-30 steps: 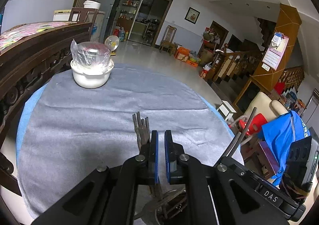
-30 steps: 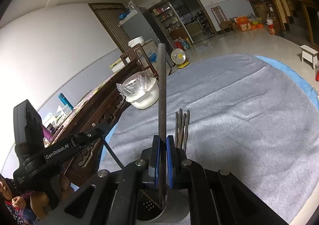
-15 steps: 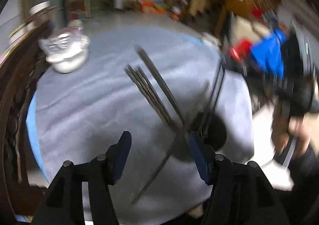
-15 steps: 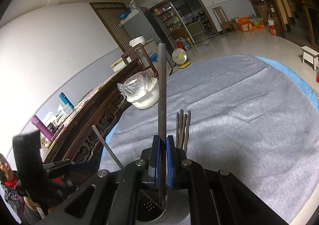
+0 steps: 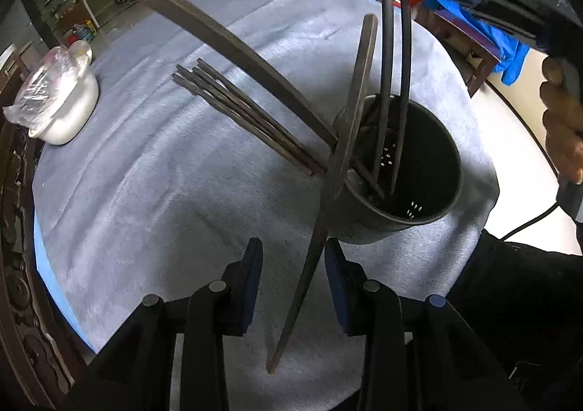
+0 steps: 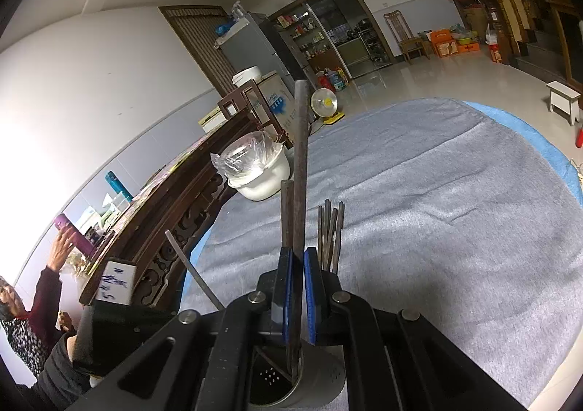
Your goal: Organize utensils
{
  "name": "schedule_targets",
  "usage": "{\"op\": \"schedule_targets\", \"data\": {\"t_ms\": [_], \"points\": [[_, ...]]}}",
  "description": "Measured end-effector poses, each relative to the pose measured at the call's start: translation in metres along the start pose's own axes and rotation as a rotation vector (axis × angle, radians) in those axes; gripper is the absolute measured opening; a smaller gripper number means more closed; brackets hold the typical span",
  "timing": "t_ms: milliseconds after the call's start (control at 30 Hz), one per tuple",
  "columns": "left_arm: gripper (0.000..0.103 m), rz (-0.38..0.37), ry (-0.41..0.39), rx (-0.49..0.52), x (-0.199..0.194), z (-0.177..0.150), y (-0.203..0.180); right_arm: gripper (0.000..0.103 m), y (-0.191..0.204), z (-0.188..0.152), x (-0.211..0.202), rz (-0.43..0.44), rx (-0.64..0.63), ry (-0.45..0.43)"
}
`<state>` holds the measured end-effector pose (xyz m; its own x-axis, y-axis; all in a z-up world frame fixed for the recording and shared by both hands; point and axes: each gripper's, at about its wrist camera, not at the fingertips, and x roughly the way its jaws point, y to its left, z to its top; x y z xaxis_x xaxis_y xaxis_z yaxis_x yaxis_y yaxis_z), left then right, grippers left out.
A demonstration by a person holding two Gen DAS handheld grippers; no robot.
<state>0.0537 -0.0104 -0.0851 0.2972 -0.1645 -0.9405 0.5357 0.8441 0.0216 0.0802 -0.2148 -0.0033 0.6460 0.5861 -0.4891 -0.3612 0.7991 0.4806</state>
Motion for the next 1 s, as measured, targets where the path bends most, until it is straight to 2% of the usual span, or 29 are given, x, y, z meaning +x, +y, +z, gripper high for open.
{"op": "schedule_targets", "data": {"t_ms": [33,67,200,433,600,733,800,933,1000], "points": [[0.029,-0.005,0.002,0.002,0.001,0.001,-0.001,0.007,0.0,0.0,0.0,0.0,0.001,0.001],[0.011,-0.011,0.008,0.005,0.002,0.002,-0.001,0.007,0.0,0.0,0.001,0.001,0.002,0.001],[0.008,-0.01,-0.019,-0.02,-0.001,0.0,0.002,0.007,-0.002,-0.001,0.001,0.003,0.008,0.005],[0.006,-0.099,-0.184,-0.166,-0.044,-0.014,0.019,0.007,-0.003,-0.003,0.001,0.004,0.015,0.005],[0.006,-0.141,-0.302,-0.231,-0.077,-0.019,0.024,0.008,-0.001,-0.004,-0.001,0.003,0.009,0.003],[0.006,-0.176,-0.425,-0.297,-0.109,-0.017,0.026,0.007,0.0,-0.004,-0.002,0.004,0.008,0.002],[0.006,-0.23,-0.518,-0.371,-0.127,-0.015,0.034,0.007,0.001,-0.004,-0.002,0.004,0.005,0.001],[0.006,-0.238,-0.671,-0.507,-0.145,-0.01,0.036,0.007,0.004,-0.004,-0.003,0.004,-0.002,0.0],[0.006,-0.214,-0.728,-0.552,-0.146,-0.008,0.034,0.007,0.004,-0.004,-0.004,0.002,-0.003,-0.002]]}}
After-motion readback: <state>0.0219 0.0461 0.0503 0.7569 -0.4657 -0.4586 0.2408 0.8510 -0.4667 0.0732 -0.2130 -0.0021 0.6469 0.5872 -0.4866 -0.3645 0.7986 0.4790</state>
